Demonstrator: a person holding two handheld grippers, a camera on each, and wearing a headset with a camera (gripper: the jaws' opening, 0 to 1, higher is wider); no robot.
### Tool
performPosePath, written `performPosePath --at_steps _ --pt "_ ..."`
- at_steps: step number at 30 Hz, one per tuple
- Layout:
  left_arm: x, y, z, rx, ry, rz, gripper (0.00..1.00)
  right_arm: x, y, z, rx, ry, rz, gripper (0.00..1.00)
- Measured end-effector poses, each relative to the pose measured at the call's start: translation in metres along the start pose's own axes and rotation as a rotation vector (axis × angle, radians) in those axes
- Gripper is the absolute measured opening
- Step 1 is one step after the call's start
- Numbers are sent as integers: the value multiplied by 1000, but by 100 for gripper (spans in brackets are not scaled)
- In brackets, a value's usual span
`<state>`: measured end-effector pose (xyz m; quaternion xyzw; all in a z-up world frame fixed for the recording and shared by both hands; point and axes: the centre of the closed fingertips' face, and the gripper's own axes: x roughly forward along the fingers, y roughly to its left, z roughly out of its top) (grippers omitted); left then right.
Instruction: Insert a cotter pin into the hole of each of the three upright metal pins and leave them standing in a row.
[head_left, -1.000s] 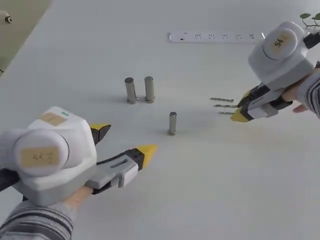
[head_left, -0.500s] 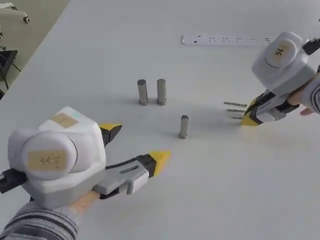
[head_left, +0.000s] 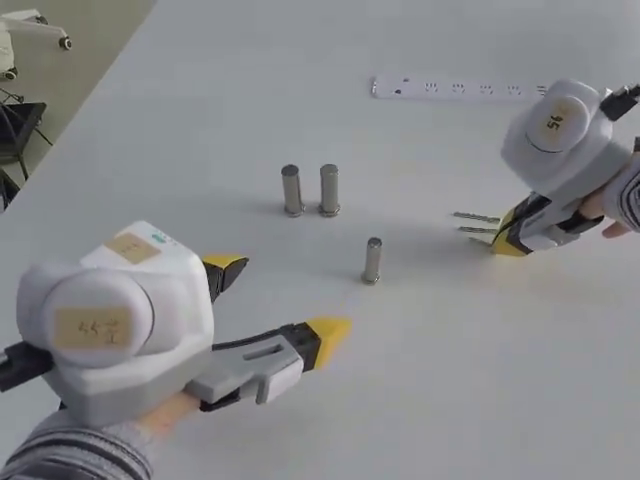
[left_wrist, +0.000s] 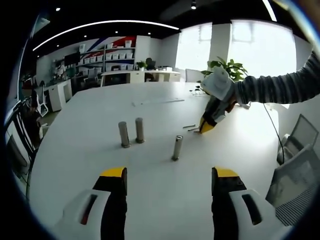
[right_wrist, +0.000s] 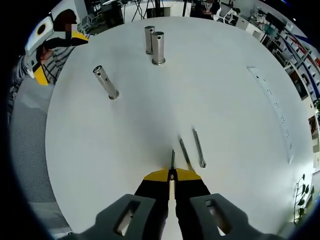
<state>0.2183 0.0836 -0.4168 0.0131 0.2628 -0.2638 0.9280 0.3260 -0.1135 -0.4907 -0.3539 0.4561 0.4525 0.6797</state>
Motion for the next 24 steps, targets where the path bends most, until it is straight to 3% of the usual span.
performPosePath --at_steps 8,12,15,24 --pt "3 -6 3 12 4 -16 61 1 2 -1 -107 -27 -34 0" --pt "4 -5 6 26 2 -18 58 0 4 0 -222 -46 -67 0" --pt "5 -5 9 33 -4 -17 55 -4 13 8 -214 -128 -69 0" --pt "13 -17 18 57 -4 -60 49 -22 31 23 -303 -216 -132 0"
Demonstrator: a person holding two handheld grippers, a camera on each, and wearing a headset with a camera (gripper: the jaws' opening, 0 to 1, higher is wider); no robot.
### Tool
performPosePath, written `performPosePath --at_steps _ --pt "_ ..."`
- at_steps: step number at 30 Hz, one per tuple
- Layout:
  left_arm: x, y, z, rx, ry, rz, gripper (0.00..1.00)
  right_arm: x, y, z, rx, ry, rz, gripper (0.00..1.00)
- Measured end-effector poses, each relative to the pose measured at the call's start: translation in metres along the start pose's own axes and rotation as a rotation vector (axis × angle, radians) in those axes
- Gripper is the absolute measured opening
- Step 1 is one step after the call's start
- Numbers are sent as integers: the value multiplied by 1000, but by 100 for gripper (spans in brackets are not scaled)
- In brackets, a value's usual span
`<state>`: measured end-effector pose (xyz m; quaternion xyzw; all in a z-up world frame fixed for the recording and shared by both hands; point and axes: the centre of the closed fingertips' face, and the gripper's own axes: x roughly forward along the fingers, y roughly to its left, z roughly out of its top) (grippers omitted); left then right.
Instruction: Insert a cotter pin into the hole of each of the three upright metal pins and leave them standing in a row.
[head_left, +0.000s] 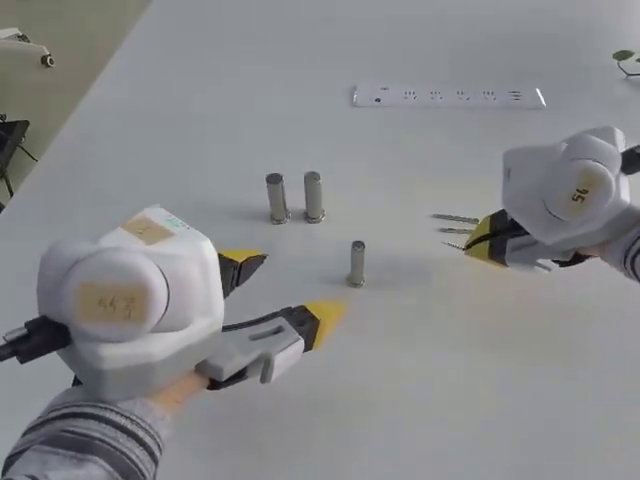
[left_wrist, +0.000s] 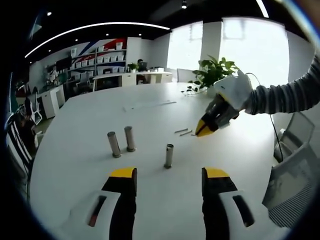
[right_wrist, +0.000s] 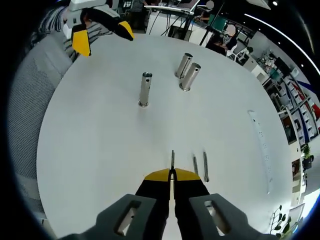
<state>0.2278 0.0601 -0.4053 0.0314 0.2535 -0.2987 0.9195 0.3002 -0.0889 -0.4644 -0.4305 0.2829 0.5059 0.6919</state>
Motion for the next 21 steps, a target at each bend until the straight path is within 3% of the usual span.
performPosePath --at_steps 11,21 --pt "12 -23 14 -4 -2 -89 37 -25 21 47 -144 -99 -44 0" --pt "18 -43 20 -125 -3 -196 24 -42 40 79 -282 -164 -47 0"
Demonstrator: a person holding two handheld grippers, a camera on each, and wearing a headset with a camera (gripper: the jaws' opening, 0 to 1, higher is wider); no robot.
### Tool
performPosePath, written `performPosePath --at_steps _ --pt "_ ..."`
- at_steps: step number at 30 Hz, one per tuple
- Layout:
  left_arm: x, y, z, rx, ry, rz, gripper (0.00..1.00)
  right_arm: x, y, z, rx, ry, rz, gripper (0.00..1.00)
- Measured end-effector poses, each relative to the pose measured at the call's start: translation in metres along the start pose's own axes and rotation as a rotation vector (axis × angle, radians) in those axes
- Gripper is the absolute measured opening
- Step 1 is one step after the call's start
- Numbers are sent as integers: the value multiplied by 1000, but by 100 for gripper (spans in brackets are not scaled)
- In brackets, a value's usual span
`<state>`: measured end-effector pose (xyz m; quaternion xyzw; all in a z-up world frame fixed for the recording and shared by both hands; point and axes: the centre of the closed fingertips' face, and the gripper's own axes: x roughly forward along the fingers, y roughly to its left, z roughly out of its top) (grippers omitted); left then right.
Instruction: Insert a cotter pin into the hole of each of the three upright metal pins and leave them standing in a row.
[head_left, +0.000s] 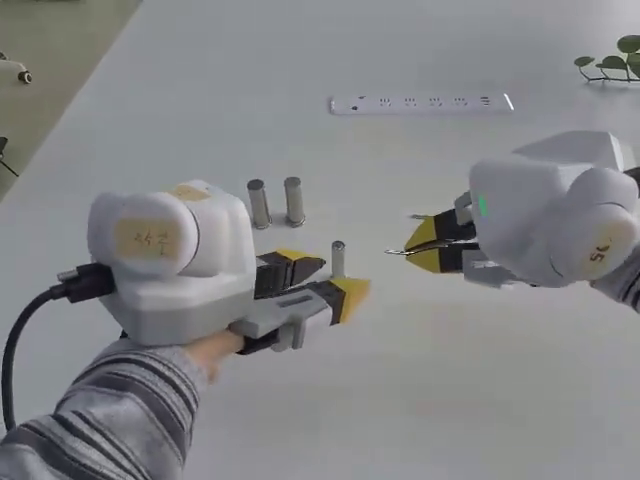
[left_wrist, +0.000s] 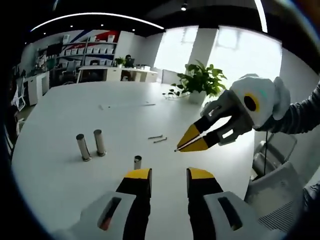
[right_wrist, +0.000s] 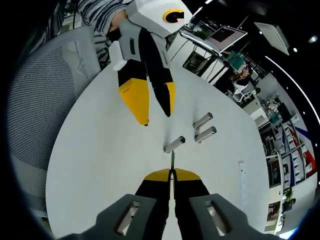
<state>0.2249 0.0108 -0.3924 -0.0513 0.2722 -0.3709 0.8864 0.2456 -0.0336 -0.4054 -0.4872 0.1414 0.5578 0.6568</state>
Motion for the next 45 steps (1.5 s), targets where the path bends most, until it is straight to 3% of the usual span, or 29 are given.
performPosePath --at_steps 8,13,24,38,45 --pt "2 -8 6 -91 -20 -53 16 -4 7 20 -72 -37 5 0" --pt "3 -9 10 -199 -53 -75 12 -4 10 28 -87 -55 7 0" --pt "1 -15 9 -276 -68 -102 1 -6 11 39 -73 -94 2 0" --pt "1 -19 10 -301 -84 -122 0 -8 13 44 -78 -109 4 0" --pt "1 -19 9 -233 -95 -128 0 -9 15 44 5 -136 25 0"
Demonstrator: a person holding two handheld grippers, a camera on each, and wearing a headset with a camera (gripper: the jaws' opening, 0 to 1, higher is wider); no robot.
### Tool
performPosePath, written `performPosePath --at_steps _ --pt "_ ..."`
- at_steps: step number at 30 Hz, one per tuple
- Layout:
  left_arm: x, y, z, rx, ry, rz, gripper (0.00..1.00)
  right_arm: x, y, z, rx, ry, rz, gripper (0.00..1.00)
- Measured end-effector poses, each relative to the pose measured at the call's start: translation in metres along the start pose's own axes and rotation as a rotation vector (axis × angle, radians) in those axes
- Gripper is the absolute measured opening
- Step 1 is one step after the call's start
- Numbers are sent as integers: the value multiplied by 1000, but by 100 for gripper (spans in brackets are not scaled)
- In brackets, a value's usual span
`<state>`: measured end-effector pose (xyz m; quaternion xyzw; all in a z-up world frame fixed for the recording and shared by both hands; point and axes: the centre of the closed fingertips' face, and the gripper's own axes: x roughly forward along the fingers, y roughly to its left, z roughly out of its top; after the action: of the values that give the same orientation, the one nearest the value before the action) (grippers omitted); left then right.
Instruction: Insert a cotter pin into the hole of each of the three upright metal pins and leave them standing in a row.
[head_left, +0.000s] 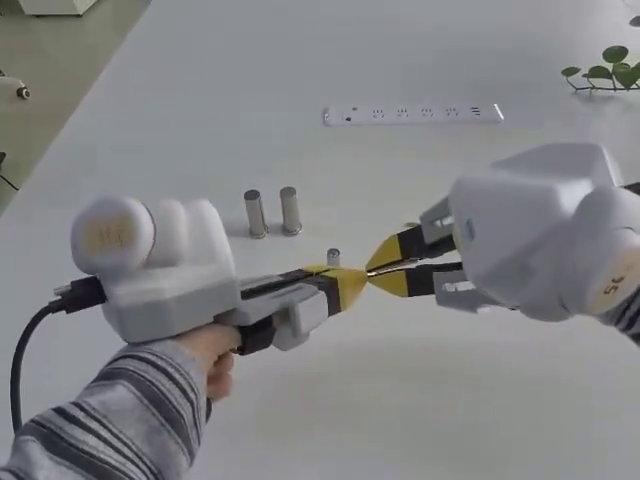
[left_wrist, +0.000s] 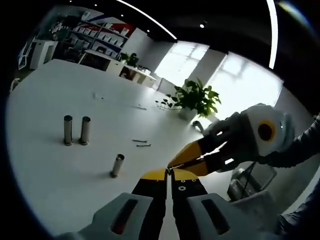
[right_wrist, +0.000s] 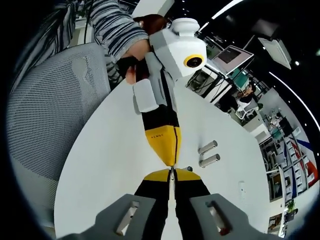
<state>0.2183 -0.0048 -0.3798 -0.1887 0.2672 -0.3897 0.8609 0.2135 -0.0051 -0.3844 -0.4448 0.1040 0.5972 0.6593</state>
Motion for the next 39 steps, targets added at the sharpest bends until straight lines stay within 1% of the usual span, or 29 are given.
performPosePath --at_steps 1,2,3,4,5,6,8,9,10,11,12,13,14,15,16,17,21,23,24,25,26,27,28,29,33,37,39 --pt "0 1 -2 25 9 5 0 0 1 0 21 -7 6 0" --pt "-1 2 -3 38 17 8 0 0 1 0 63 -20 7 2" --pt "-1 3 -4 65 20 11 0 -1 1 -1 86 -25 9 4" --pt "-2 3 -5 79 25 9 0 -1 2 -2 116 -28 18 4" --pt "-3 3 -6 94 31 7 0 -2 4 -5 171 -32 30 4" --pt "-4 4 -8 123 40 6 0 -2 3 -6 205 -39 26 6" --pt "-6 6 -12 160 61 12 0 -3 6 -8 318 -65 52 8" --pt "-7 7 -14 191 76 10 0 -3 6 -8 388 -86 56 9" --pt "-8 7 -16 213 80 9 0 -2 6 -10 427 -104 70 9" --pt "-9 7 -17 235 83 6 0 -2 8 -11 486 -118 91 10" --pt "-11 6 -19 261 92 3 0 -3 9 -10 504 -132 97 10" --pt "-12 6 -20 274 95 -1 0 -4 11 -10 528 -140 115 10" --pt "-13 6 -21 297 102 -5 0 -4 14 -10 573 -147 134 10" --pt "-14 6 -22 318 107 -6 0 -4 15 -9 598 -159 144 11" --pt "-15 6 -24 353 119 -14 0 -4 19 -8 630 -169 166 12" --pt "-15 6 -25 371 124 -17 0 -4 19 -8 640 -171 166 12" --pt "-17 -3 -27 452 131 -72 0 -5 27 -4 704 -206 212 12" --pt "-18 -7 -30 475 147 -94 0 -7 32 -1 733 -230 243 12" --pt "-19 -10 -30 486 150 -105 0 -7 34 0 745 -237 253 12" --pt "-19 -12 -31 500 153 -117 0 -8 36 2 757 -255 263 12" --pt "-20 -15 -31 507 152 -131 0 -8 36 3 762 -261 269 11" --pt "-20 -17 -32 508 153 -144 0 -10 40 5 780 -274 290 11" --pt "-21 -19 -32 509 157 -153 0 -10 41 5 782 -277 296 11" --pt "-21 -23 -33 515 155 -174 0 -10 43 6 783 -284 306 11" --pt "-22 -30 -34 529 157 -206 0 -12 54 10 782 -294 352 9" --pt "-22 -34 -35 526 156 -225 0 -11 57 10 780 -290 355 6" --pt "-22 -35 -35 524 154 -229 0 -12 56 12 788 -301 357 4"
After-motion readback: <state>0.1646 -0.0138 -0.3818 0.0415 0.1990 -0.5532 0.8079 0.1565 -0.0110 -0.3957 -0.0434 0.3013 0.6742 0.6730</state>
